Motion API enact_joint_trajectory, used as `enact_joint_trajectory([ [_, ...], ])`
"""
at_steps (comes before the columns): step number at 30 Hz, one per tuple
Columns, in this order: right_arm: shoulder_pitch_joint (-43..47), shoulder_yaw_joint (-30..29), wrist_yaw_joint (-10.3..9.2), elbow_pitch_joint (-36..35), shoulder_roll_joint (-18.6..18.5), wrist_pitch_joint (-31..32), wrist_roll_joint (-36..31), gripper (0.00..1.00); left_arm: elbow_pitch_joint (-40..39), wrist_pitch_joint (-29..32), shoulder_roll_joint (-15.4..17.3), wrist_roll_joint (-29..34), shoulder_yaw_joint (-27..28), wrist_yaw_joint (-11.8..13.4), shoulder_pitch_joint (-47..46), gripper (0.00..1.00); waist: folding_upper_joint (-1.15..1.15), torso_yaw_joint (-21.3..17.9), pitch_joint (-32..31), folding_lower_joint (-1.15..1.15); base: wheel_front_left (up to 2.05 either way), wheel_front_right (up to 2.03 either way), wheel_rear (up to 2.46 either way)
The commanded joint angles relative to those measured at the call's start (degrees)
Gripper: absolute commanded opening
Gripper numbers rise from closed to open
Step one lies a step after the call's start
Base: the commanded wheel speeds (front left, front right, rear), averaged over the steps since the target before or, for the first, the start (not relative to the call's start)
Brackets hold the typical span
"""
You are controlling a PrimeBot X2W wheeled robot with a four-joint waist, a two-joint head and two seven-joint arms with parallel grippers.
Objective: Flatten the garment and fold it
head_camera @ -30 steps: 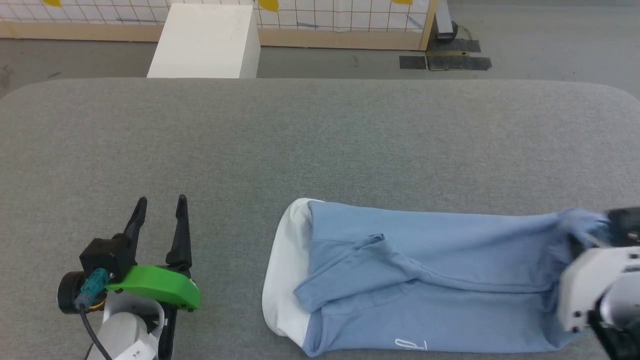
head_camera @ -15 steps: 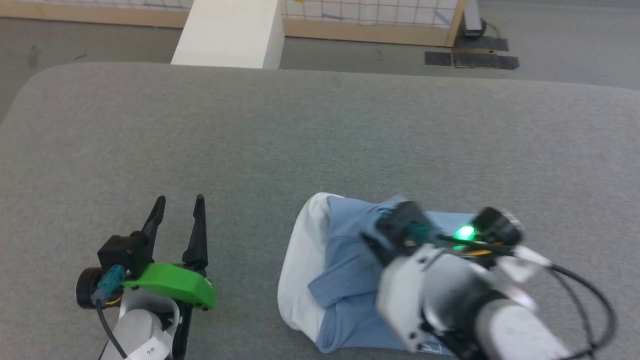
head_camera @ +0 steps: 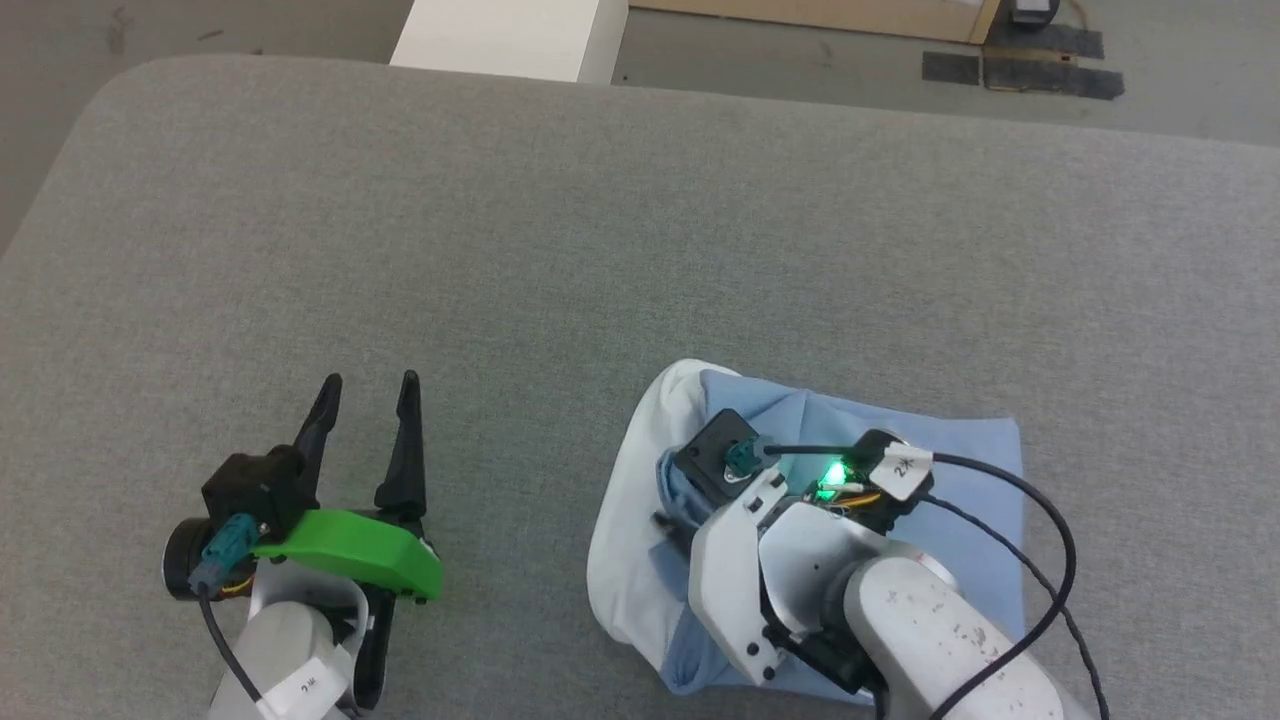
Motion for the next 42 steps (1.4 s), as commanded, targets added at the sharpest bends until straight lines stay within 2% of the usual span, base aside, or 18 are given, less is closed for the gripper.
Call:
enact_joint_trajectory([
  [1, -1.0, -0.2, -0.09, 0.4, 0.4, -1.3, 1.2, 1.00, 0.2, -0.3, -0.2, 0.6, 0.4, -0.3, -0.9, 1.00, 0.00, -0.2, 0.0, 0.00, 0.00, 0.00, 0.00],
  [6, -2.4, -1.4, -0.09, -1.7, 0.9, -8.6, 4.5, 1.00, 0.7, -0.3, -0.2, 0.8, 1.3, -0.4, -0.3, 1.00, 0.00, -1.6, -1.0, 0.00, 0.00, 0.00, 0.00],
  [10, -1.5, -5.8, -0.09, -6.1, 1.1, -16.0, 7.1, 1.00, 0.8, -0.3, -0.1, 1.0, 1.7, -0.6, 0.1, 1.00, 0.00, -2.8, -2.4, 0.00, 0.00, 0.00, 0.00],
  [16, 5.0, -19.0, -0.09, -13.6, 1.2, -27.2, 7.7, 1.00, 0.5, -0.3, 0.1, 1.4, 2.4, -0.7, 1.3, 1.00, 0.00, -4.6, -4.6, 0.00, 0.00, 0.00, 0.00],
  [22, 14.9, -32.5, -0.09, -16.5, 1.2, -35.0, 9.7, 1.00, -0.1, -0.3, 0.3, 1.6, 3.1, -0.7, 2.2, 1.00, 0.00, -5.9, -5.9, 0.00, 0.00, 0.00, 0.00],
  [26, 20.8, -38.2, -0.09, -12.5, 1.2, -35.7, 15.9, 1.00, -0.6, -0.3, 0.2, 1.7, 3.3, -0.8, 2.5, 1.00, 0.00, -6.3, -6.5, 0.00, 0.00, 0.00, 0.00],
  [29, 23.4, -39.0, -0.09, -7.7, 1.2, -33.9, 22.0, 1.00, -0.9, -0.3, 0.0, 1.9, 3.5, -0.8, 2.7, 1.00, 0.00, -6.6, -6.8, 0.00, 0.00, 0.00, 0.00],
  [36, 23.8, -35.5, -0.09, 2.2, 1.2, -27.4, 31.4, 1.00, -0.9, -0.3, -0.5, 2.2, 3.3, -1.0, 2.7, 1.00, 0.00, -6.6, -7.0, 0.00, 0.00, 0.00, 0.00],
  [42, 20.5, -32.7, -0.09, 8.9, 1.2, -24.6, 35.2, 1.00, -0.7, -0.3, -0.8, 2.3, 2.9, -1.2, 2.7, 1.00, 0.00, -6.1, -6.8, 0.00, 0.00, 0.00, 0.00],
])
